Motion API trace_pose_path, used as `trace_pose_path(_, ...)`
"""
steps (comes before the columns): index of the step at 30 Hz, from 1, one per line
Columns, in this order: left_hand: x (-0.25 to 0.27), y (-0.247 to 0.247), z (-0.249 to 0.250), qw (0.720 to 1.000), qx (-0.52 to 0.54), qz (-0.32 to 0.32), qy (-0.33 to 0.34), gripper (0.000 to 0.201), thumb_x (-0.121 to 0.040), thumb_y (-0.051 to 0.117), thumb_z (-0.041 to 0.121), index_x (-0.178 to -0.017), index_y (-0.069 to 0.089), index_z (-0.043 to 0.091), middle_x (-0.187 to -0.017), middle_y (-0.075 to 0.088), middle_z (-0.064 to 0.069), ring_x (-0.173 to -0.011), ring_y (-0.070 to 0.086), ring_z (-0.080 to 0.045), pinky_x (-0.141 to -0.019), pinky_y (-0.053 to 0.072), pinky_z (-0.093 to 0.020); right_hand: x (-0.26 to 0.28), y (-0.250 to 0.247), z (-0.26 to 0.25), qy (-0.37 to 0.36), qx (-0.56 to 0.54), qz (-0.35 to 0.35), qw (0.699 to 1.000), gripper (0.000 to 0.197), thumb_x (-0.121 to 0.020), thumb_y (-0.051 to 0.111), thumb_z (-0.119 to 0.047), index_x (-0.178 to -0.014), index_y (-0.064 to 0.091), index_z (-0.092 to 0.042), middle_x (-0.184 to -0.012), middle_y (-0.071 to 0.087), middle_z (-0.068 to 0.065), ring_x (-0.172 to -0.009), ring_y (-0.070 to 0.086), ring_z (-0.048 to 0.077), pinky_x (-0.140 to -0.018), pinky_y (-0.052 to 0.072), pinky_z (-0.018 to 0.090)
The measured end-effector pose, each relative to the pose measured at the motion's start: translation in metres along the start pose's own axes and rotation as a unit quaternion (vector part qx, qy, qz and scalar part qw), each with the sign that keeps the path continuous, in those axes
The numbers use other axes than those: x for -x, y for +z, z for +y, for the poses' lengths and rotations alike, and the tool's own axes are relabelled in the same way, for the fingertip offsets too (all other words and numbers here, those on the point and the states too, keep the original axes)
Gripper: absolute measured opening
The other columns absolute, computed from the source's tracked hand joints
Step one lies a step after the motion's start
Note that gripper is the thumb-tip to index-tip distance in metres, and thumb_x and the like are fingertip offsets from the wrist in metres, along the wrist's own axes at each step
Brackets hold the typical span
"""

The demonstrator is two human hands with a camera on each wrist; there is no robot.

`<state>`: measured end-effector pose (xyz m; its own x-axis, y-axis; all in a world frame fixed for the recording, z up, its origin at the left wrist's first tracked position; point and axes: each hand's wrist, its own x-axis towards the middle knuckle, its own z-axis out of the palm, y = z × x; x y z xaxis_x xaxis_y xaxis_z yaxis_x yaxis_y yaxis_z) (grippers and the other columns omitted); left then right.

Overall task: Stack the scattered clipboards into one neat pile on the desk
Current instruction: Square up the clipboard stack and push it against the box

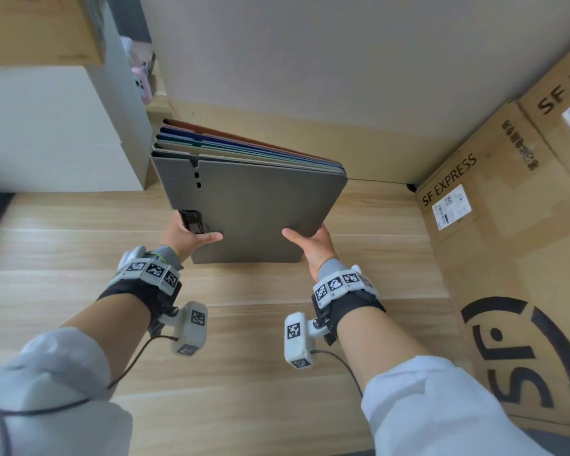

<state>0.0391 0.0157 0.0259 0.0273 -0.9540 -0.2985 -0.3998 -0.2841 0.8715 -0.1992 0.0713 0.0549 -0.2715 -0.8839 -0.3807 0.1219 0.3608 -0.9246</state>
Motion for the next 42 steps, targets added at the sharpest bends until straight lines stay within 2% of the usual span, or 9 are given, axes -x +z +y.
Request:
trace_pose_path(8,-0.007,0.004,0.001,1.000,-0.016,0.008,0.008,0.062,-0.065,0.084,0.014,-0.113,0.048,-0.001,-0.103,0.054,-0.009,-0.096,0.052,-0.021,-0.097,0.048,-0.043,-0.008,0.009,0.007,-0.008,0.032,0.049,0.998,0.056,-0.077,0.073,-0.009,-0.127,0.049,-0.013,-0.110,0.062,-0.002,-0.102,0.057,0.017,-0.094,0.041,0.027)
trace_pose_path(15,-0.011,0.004,0.018,0.999,-0.029,-0.029,0.027,0.079,-0.068,0.082,0.009,-0.133,0.038,0.000,-0.116,0.054,-0.018,-0.119,0.052,-0.035,-0.101,0.040,-0.037,-0.016,0.009,0.000,0.005,0.066,0.089,0.994,0.052,-0.077,0.073,-0.014,-0.124,0.052,-0.009,-0.120,0.065,0.007,-0.104,0.060,0.021,-0.093,0.045,0.029)
trace_pose_path(20,-0.026,0.009,-0.002,0.974,-0.082,-0.150,-0.146,0.109,-0.032,0.081,0.061,-0.121,0.056,0.004,-0.122,0.065,-0.019,-0.113,0.062,-0.036,-0.101,0.049,-0.048,-0.018,0.003,-0.001,0.135,0.168,0.078,0.973,0.077,-0.079,0.072,-0.032,-0.140,0.034,-0.006,-0.143,0.046,0.006,-0.134,0.044,0.027,-0.110,0.035,0.037)
trace_pose_path(24,-0.018,0.021,-0.010,0.930,-0.146,-0.251,-0.226,0.107,-0.043,0.075,0.070,-0.127,0.057,0.006,-0.128,0.063,-0.015,-0.119,0.059,-0.033,-0.106,0.044,-0.047,-0.010,-0.007,0.005,0.237,0.240,0.075,0.938,0.094,-0.077,0.070,-0.042,-0.148,0.019,-0.008,-0.153,0.032,0.011,-0.139,0.035,0.032,-0.113,0.031,0.046)
trace_pose_path(27,-0.018,0.041,-0.017,0.906,-0.195,-0.286,-0.242,0.125,-0.021,0.070,0.081,-0.123,0.059,0.009,-0.123,0.067,-0.013,-0.114,0.063,-0.032,-0.104,0.045,-0.047,-0.004,-0.021,0.014,0.268,0.254,0.092,0.925,0.093,-0.079,0.068,-0.042,-0.149,0.018,-0.006,-0.153,0.030,0.014,-0.140,0.033,0.035,-0.114,0.028,0.046)
trace_pose_path(33,-0.002,0.090,0.024,0.904,-0.231,-0.297,-0.201,0.095,-0.063,0.062,0.072,-0.130,0.053,0.006,-0.128,0.061,-0.013,-0.119,0.057,-0.033,-0.105,0.044,-0.047,-0.005,-0.074,0.018,0.251,0.223,0.150,0.930,0.088,-0.080,0.070,-0.035,-0.148,0.024,-0.005,-0.151,0.035,0.012,-0.139,0.036,0.031,-0.112,0.031,0.043)
trace_pose_path(36,-0.005,0.129,0.045,0.899,-0.242,-0.312,-0.190,0.096,-0.059,0.060,0.076,-0.127,0.055,0.008,-0.124,0.063,-0.012,-0.114,0.059,-0.031,-0.103,0.046,-0.047,-0.018,-0.113,0.011,0.226,0.222,0.185,0.930,0.067,-0.081,0.067,-0.040,-0.135,0.046,-0.005,-0.127,0.057,0.009,-0.122,0.051,0.030,-0.100,0.038,0.036)
trace_pose_path(39,-0.014,0.164,0.058,0.900,-0.227,-0.324,-0.185,0.096,-0.053,0.060,0.079,-0.119,0.059,0.010,-0.117,0.067,-0.009,-0.108,0.062,-0.029,-0.100,0.048,-0.045,-0.034,-0.148,0.002,0.222,0.210,0.212,0.928,0.038,-0.086,0.058,-0.042,-0.078,0.054,-0.006,-0.070,0.047,0.001,-0.086,0.046,0.025,-0.078,0.034,0.029)
trace_pose_path(42,-0.021,0.200,0.074,0.904,-0.215,-0.320,-0.186,0.091,-0.059,0.062,0.075,-0.120,0.057,0.008,-0.119,0.065,-0.010,-0.110,0.061,-0.030,-0.101,0.047,-0.045,-0.051,-0.178,-0.008,0.216,0.218,0.218,0.927,0.037,-0.089,0.053,-0.038,-0.088,0.058,-0.002,-0.074,0.051,0.007,-0.086,0.049,0.027,-0.077,0.036,0.032)
